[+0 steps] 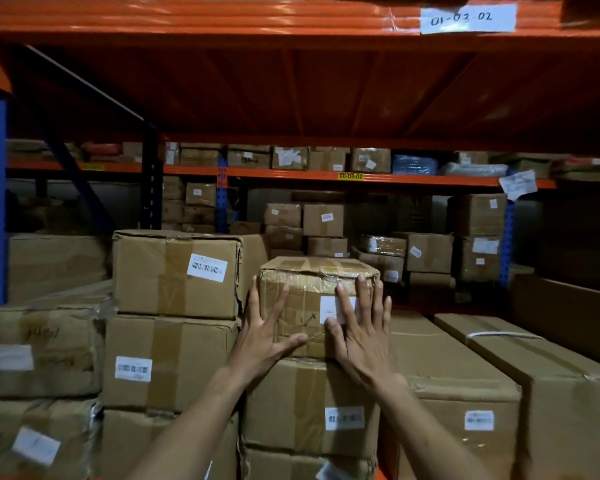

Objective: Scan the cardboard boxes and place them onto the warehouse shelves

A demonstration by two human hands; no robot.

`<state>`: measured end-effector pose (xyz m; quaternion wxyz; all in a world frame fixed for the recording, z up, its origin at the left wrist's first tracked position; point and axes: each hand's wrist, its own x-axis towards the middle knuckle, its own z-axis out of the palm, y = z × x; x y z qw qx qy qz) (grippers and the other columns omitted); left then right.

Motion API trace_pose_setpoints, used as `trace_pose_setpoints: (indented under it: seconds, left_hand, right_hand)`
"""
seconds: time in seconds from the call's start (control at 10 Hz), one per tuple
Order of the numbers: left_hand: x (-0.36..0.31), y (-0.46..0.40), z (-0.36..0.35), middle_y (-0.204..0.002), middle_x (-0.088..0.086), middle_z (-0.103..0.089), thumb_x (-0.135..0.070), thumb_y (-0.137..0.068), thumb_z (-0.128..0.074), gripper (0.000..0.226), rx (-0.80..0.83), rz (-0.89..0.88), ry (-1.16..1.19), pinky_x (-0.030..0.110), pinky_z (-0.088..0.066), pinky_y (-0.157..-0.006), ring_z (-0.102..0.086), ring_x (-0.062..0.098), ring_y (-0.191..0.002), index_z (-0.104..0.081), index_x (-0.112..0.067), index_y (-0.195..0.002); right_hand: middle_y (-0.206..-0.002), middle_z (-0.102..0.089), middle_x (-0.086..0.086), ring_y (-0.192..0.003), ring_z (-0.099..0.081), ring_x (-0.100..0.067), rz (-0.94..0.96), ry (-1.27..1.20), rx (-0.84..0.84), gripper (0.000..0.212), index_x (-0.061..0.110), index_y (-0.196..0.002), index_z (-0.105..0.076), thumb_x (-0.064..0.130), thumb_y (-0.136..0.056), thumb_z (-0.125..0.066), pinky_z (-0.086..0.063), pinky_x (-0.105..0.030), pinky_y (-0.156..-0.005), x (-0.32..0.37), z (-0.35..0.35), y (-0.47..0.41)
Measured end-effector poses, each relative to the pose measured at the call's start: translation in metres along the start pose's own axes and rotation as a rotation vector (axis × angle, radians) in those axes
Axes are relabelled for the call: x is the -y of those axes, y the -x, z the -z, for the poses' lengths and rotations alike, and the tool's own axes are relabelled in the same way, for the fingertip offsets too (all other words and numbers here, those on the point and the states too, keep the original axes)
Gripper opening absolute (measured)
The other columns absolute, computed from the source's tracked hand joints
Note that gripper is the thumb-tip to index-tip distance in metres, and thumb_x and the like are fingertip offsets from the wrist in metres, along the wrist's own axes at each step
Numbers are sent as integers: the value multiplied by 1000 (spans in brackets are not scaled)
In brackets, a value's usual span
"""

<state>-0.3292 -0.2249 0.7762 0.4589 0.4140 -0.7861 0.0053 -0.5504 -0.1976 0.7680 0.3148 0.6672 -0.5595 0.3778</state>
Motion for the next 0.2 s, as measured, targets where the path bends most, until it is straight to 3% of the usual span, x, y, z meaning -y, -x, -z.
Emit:
trace_pose_setpoints:
  seconds: [0.1, 0.2]
  left_hand:
    - [-2, 21, -2, -153, -10, 42, -66, -87, -54, 87, 20, 44, 38, 54, -32, -112, -1, 26, -150, 10, -61, -146]
    - [5, 79, -14, -159, -12, 33, -60, -97, -42, 71, 3, 49, 47, 50, -35, -114, -14, 18, -149, 2, -51, -152]
  right_hand:
    - [-164, 39, -3, -152, 35, -29, -61, -46, 129, 75, 37, -158, 27, 52, -108, -26, 11, -55, -125, 8, 12, 12]
    - [-166, 36, 4, -154, 31, -21, -145, -255, 171, 68, 38, -163, 11, 51, -108, -27, 6, -58, -126, 23, 28, 63]
